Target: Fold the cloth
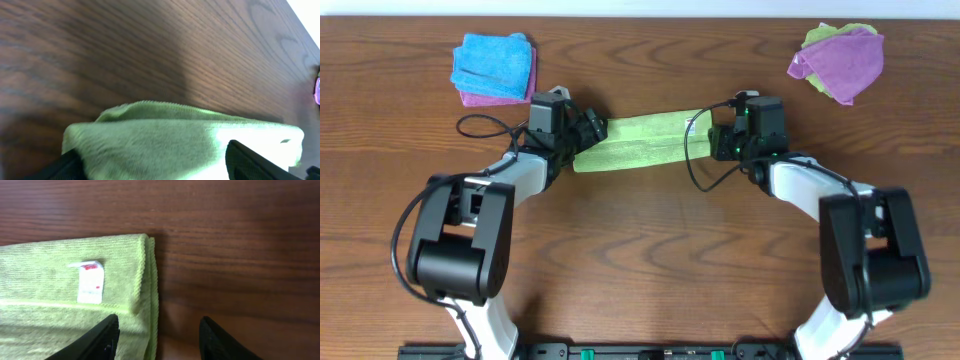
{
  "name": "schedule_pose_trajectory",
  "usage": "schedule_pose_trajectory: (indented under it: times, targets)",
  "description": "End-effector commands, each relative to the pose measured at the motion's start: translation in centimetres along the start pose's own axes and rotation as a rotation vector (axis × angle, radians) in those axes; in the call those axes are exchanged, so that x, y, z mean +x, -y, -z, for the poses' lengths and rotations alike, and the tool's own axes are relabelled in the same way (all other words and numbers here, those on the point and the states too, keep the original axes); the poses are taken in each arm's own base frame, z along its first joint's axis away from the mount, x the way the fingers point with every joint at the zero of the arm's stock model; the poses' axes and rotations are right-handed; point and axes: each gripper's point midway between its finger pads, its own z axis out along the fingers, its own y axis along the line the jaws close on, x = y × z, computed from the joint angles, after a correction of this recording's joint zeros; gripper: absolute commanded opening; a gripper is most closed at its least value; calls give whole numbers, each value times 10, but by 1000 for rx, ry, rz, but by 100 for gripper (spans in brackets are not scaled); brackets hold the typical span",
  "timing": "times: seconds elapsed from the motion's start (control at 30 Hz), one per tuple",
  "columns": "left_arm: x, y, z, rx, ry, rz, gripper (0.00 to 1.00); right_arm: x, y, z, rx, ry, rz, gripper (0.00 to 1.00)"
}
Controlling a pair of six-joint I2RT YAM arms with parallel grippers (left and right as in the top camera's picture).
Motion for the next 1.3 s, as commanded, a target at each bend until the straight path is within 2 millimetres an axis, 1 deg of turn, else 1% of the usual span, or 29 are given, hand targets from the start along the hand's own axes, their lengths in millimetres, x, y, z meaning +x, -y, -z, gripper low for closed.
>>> schedule_pose_trajectory:
  times: [0.0,0.1,0.2,0.23,0.27,0.3,0.33,0.4,0.47,0.53,0.6,0.73,0.8,0.93,1.0,1.17,1.27]
  targets:
    - [-15,12,21,20,36,-40,83,-29,-11,26,-23,66,-23,54]
    - [-21,18,40,14,43,-60,83,-33,-15,44,-23,63,-46,55]
    - [-21,18,54,-4,34,-48,83,-30,-16,58,-17,40,-71,56]
    - [-20,20,58,-1,28,-46,82,-27,-16,62,-14,28,-87,57]
    - [-19,24,61,14,19,-47,77,-23,-15,66,-9,9,-111,59]
    - [-17,28,62,31,11,-48,70,-19,-14,69,-3,-8,-140,63]
    - [-15,33,62,51,1,-34,61,-15,-13,71,3,-27,-172,66]
    - [-10,36,55,56,-10,-7,43,-4,-16,73,-7,-76,-257,69]
    - [-4,38,47,63,-19,-3,32,3,-24,74,-48,-115,-323,71]
    - [3,41,37,70,-30,-16,32,6,-31,75,-80,-139,-392,71]
    - [14,40,22,69,-49,-28,26,6,-36,76,-104,-152,-473,72]
    - [23,23,5,13,-54,-27,23,4,-36,75,-104,-148,-517,73]
    - [25,16,1,-11,-54,-31,23,1,-37,75,-109,-138,-536,73]
    - [25,6,-3,-49,-46,-74,22,-12,-40,72,-138,-90,-547,73]
    - [26,0,-5,-74,-43,-76,22,-13,-40,68,-142,-84,-576,73]
    - [38,-14,-16,-104,-77,-72,22,4,-39,51,-138,-152,-645,72]
    - [42,-19,-19,-114,-89,-69,22,9,-40,43,-148,-171,-654,72]
